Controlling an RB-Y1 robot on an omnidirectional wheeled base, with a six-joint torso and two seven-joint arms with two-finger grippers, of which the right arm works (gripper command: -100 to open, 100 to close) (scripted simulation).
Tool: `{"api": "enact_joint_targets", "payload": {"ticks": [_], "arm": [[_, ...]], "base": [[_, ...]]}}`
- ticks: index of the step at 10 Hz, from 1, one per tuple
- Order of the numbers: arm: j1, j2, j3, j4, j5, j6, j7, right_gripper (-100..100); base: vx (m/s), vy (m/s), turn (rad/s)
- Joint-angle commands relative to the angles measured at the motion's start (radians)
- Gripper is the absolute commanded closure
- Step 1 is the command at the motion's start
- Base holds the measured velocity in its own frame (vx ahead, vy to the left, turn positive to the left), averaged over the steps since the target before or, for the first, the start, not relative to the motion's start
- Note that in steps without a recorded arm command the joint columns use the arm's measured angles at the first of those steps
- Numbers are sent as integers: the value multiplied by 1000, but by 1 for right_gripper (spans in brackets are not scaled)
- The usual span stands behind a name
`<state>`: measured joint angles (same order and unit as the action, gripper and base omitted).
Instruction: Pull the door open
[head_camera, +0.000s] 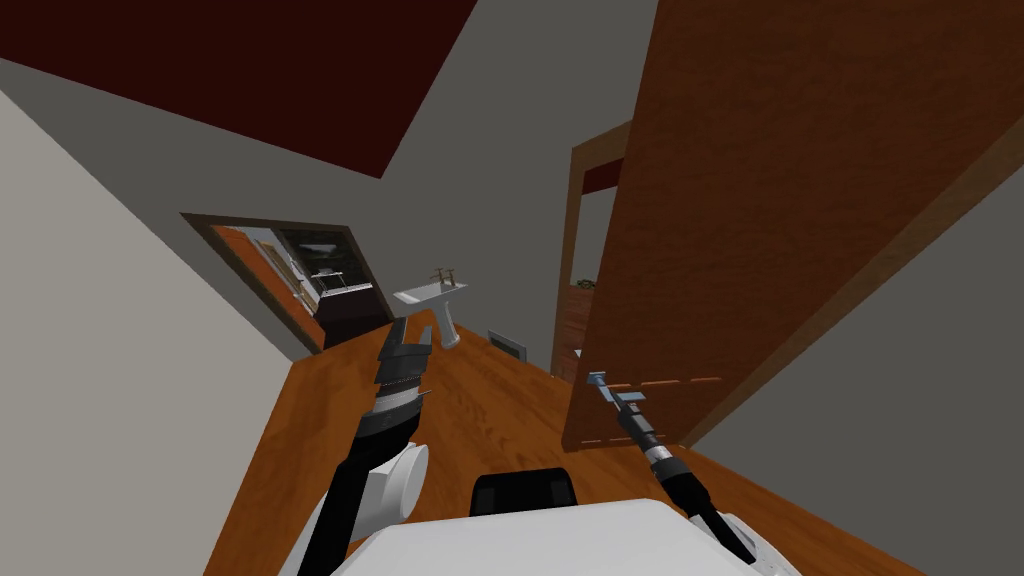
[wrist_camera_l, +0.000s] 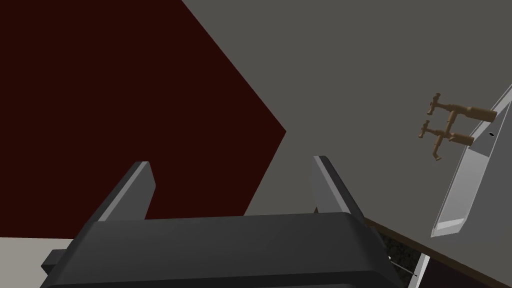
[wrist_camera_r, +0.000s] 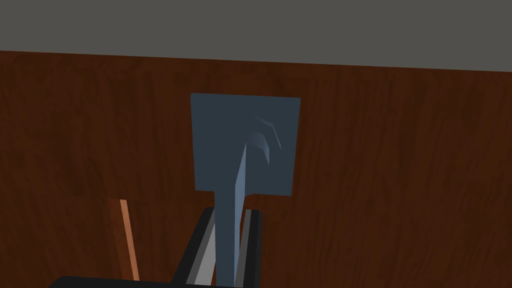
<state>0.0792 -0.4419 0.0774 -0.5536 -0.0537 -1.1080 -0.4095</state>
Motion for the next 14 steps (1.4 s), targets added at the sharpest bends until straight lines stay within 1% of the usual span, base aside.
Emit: {"api": "enact_joint_targets", "payload": {"ticks": [1, 4, 5, 7, 8, 9, 10, 13, 14], "arm": [[18, -7, 5, -6, 1, -17, -8, 100], [45, -26, 12, 11, 0, -70, -24, 100], [50, -29, 13, 14, 0, -79, -27, 100], [65, -40, 17, 24, 0, -109, -36, 100], [69, -42, 18, 26, 0, -115, -38, 100], [66, -36, 22, 22, 3, -106, -35, 100], [70, -38, 27, 34, 5, -124, -39, 100], [78, -47, 35, 50, 7, -157, -45, 100], [78, -47, 35, 50, 7, -157, -45, 100]], "base": [[-223, -87, 183], [-172, -90, 176], [-186, -59, 134], [-206, -50, 135], [-133, -51, 87], [-50, -14, 17], [-130, -42, 138], [-211, -70, 165], [-120, -55, 55]]}}
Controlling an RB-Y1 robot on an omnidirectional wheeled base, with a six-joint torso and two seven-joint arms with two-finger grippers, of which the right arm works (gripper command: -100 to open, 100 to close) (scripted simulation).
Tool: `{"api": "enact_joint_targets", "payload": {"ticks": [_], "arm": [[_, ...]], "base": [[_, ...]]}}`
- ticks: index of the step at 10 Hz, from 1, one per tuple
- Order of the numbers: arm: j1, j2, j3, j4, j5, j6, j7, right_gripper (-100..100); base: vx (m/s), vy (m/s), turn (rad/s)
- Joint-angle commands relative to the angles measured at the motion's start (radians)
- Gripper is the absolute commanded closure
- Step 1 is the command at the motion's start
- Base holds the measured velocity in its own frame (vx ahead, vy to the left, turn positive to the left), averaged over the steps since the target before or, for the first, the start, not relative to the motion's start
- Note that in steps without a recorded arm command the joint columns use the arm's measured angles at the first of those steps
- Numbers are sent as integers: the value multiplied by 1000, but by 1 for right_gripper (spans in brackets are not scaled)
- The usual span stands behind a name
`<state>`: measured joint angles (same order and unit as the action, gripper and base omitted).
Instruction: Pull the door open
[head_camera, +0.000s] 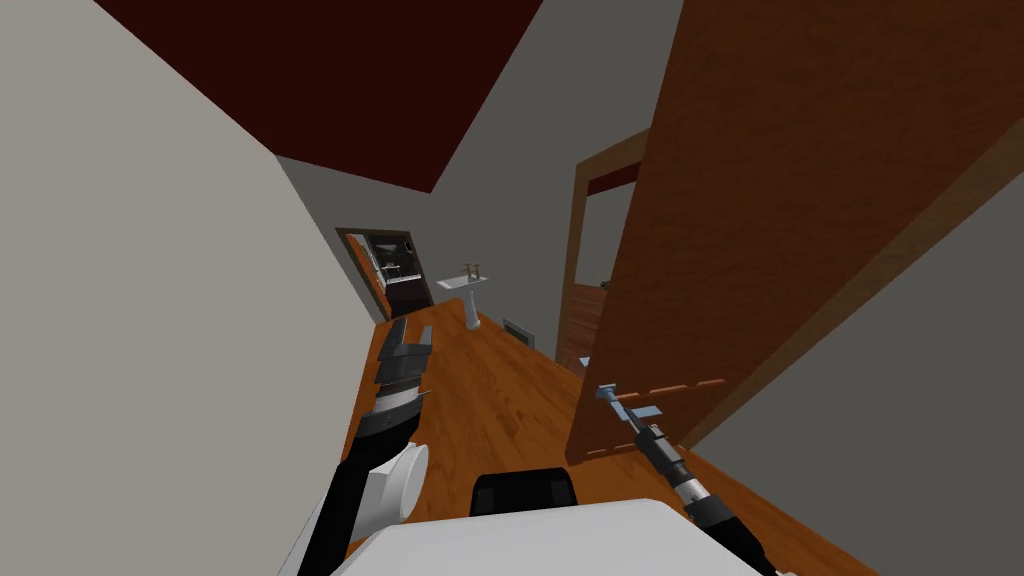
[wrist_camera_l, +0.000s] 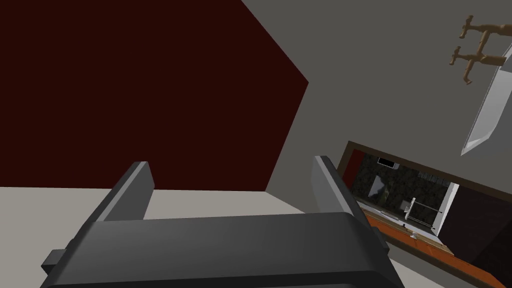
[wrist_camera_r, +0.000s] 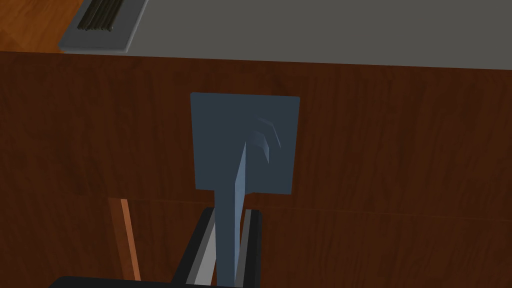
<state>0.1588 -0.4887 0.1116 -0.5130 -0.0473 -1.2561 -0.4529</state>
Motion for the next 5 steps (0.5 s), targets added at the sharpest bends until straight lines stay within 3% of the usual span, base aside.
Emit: {"api": "enact_joint_targets", "payload": {"ticks": [1, 5], "arm": [[3, -5, 5, 18, 1, -27, -5, 100], [12, -15, 14, 35, 3, -62, -11, 100]], "base": [[-152, -57, 178], [-181, -76, 127]]}}
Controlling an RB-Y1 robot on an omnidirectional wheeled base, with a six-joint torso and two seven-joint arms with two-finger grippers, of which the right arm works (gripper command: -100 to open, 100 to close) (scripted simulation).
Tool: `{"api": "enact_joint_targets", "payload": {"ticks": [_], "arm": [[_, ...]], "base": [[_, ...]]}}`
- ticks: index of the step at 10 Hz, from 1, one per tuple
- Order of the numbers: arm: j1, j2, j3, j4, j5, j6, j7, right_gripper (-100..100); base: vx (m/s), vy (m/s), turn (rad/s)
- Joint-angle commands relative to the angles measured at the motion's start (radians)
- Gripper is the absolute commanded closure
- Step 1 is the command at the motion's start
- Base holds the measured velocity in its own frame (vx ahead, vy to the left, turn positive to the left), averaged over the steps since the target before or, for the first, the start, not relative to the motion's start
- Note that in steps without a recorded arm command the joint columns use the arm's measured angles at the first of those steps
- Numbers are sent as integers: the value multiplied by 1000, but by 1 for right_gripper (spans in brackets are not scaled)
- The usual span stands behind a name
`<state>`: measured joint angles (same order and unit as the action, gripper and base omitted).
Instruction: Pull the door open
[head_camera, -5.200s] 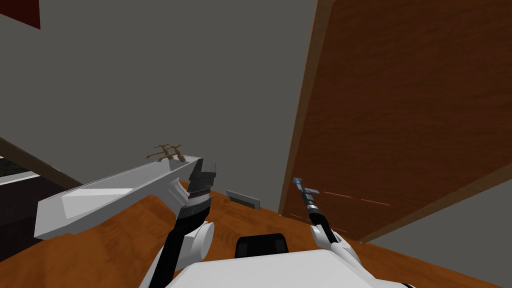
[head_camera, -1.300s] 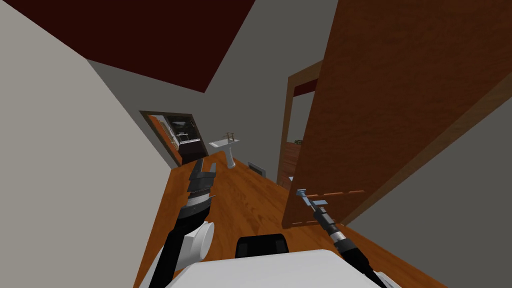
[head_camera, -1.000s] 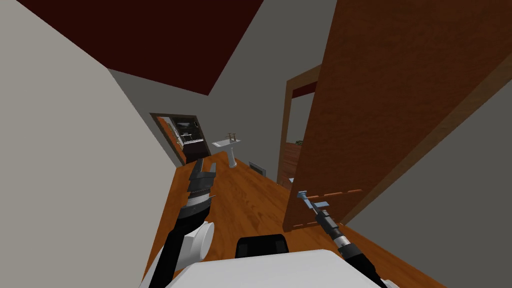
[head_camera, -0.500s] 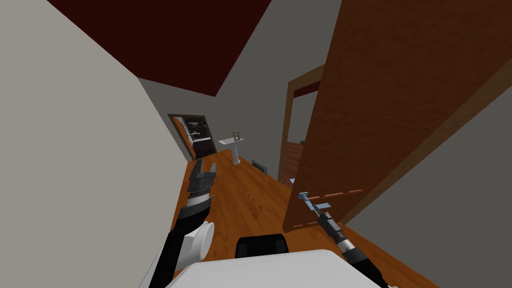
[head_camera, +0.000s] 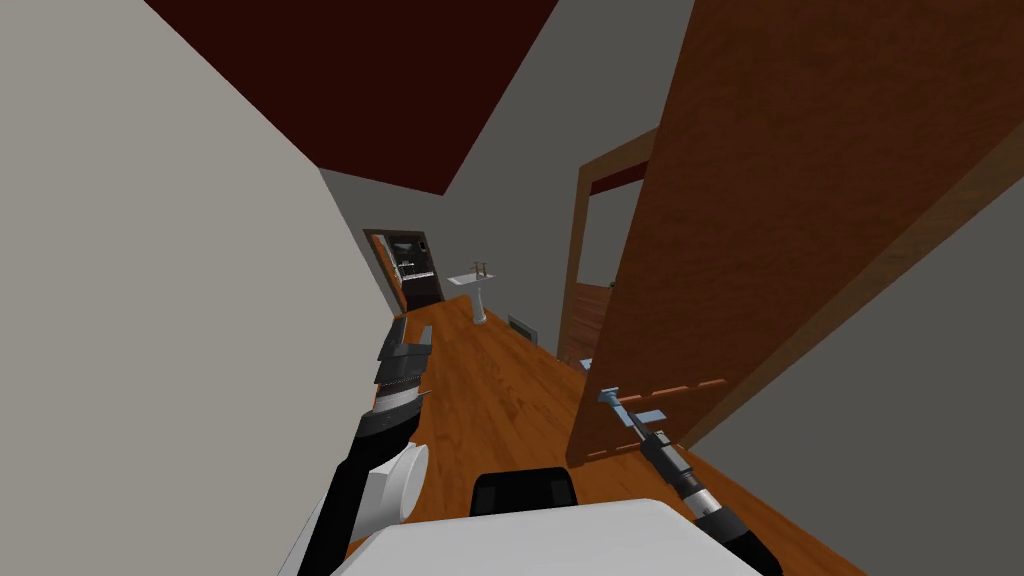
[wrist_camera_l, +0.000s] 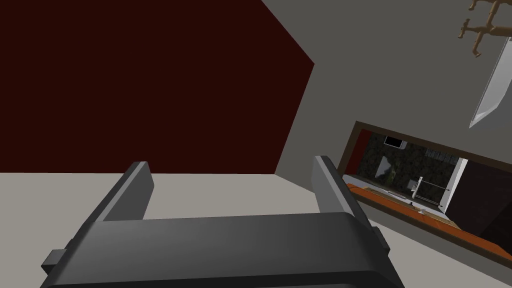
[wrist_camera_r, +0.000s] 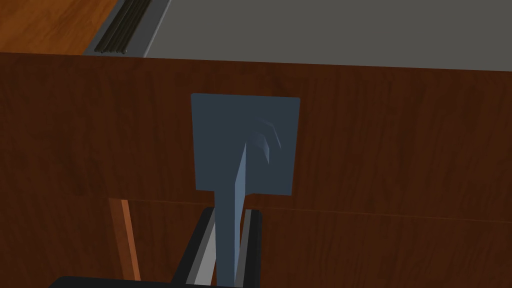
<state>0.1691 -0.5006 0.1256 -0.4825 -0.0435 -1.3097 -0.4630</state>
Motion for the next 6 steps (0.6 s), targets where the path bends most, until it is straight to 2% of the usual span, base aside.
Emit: {"api": "enact_joint_targets", "payload": {"ticks": [1, 2, 4, 6], "arm": [[3, -4, 1, 8, -1, -14, -2, 100], [1, -1, 3, 4, 1, -7, -1, 100], [-21, 11, 1, 1, 8, 19, 5, 100], [-46, 22, -3, -2, 15, 47, 11, 100]], "base": [[-146, -66, 90], [-64, -26, 25], [-103, -63, 184], [-178, -61, 222]]}}
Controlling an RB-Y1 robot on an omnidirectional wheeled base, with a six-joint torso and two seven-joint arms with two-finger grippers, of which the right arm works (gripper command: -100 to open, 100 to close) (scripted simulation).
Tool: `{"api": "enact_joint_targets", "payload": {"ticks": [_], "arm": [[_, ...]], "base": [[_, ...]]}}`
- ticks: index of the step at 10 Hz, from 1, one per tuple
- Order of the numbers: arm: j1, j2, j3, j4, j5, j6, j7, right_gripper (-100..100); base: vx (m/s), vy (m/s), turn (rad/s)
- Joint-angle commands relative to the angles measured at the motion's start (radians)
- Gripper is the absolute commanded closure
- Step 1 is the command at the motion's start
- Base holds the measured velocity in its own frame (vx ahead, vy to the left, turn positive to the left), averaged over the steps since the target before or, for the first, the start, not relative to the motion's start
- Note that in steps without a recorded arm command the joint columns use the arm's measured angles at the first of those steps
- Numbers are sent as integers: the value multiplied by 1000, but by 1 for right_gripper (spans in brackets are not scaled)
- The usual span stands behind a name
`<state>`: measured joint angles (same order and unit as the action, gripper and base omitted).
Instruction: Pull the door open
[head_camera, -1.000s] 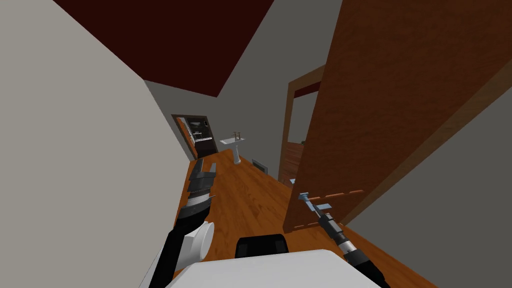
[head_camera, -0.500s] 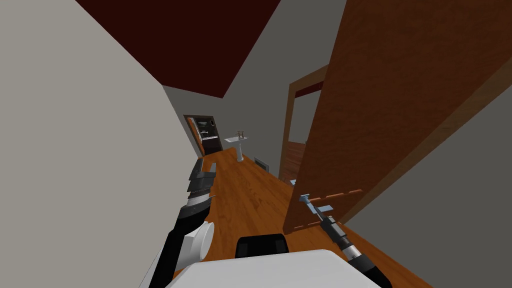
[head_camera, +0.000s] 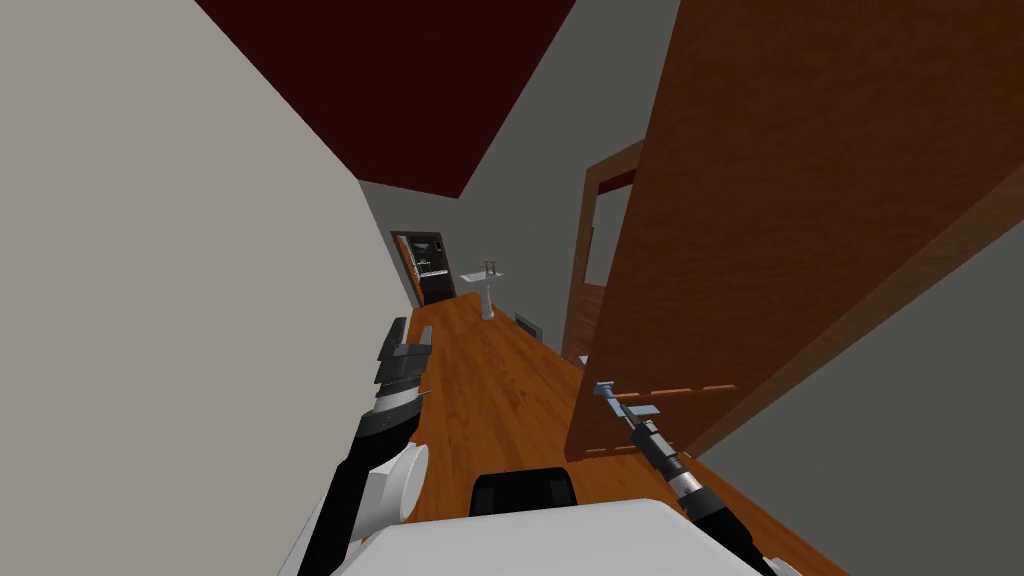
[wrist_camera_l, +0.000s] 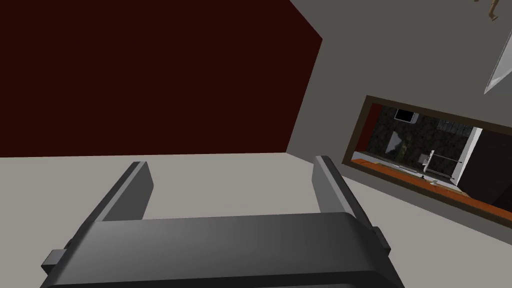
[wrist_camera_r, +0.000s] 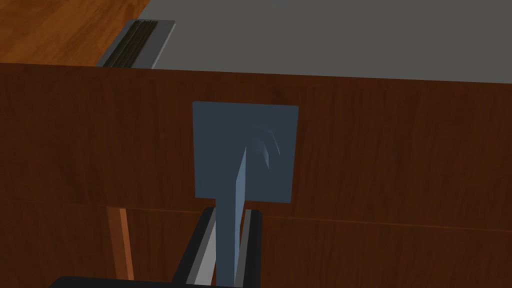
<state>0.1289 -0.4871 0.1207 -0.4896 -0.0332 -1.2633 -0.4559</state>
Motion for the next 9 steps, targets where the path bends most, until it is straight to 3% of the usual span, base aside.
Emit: {"api": "enact_joint_targets", "payload": {"ticks": [1, 3, 9], "arm": [[-17, 14, 1, 4, 7, 14, 6, 100], [-29, 19, -1, 2, 10, 28, 9, 100], [-113, 57, -14, -9, 32, 126, 30, 100]], "base": [[-181, -72, 152], [-163, -62, 97], [-210, -65, 111]]}}
